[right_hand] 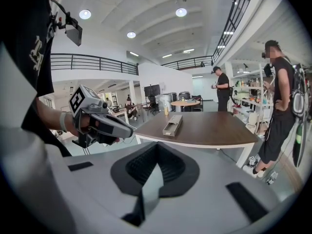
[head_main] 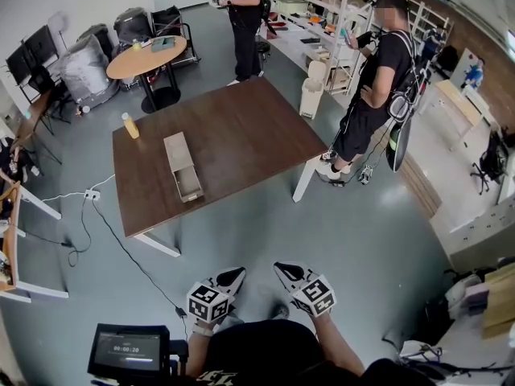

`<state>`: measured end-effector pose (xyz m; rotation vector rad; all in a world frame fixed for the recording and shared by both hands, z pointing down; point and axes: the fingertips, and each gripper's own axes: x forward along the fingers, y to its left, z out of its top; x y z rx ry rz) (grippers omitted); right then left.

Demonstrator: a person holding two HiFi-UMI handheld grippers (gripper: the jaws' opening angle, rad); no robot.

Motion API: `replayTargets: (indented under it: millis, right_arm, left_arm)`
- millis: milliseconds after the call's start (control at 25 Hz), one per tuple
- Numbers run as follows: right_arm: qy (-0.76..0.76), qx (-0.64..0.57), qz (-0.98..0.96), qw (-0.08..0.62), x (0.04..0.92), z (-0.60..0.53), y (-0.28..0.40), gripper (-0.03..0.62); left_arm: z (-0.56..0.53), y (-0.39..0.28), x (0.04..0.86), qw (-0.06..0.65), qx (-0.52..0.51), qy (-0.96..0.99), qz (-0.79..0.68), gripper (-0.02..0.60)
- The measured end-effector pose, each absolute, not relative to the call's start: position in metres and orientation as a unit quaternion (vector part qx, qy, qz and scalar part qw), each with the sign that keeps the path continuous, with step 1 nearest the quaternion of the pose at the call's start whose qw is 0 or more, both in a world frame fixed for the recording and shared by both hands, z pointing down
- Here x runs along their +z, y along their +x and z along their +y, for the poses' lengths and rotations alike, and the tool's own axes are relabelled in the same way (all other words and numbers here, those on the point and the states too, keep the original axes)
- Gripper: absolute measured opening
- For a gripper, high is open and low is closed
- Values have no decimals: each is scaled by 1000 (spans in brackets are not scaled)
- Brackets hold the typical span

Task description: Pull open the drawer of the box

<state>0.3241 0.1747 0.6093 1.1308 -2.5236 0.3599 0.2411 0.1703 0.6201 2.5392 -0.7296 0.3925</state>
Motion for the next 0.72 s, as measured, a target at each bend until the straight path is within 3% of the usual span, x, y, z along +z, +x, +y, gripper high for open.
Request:
replayTargets:
  millis: [720]
  right_arm:
    - [412, 131, -885, 171, 611, 177, 328, -12]
  left_arm:
    - [172, 245, 622, 232, 147, 927, -254, 6]
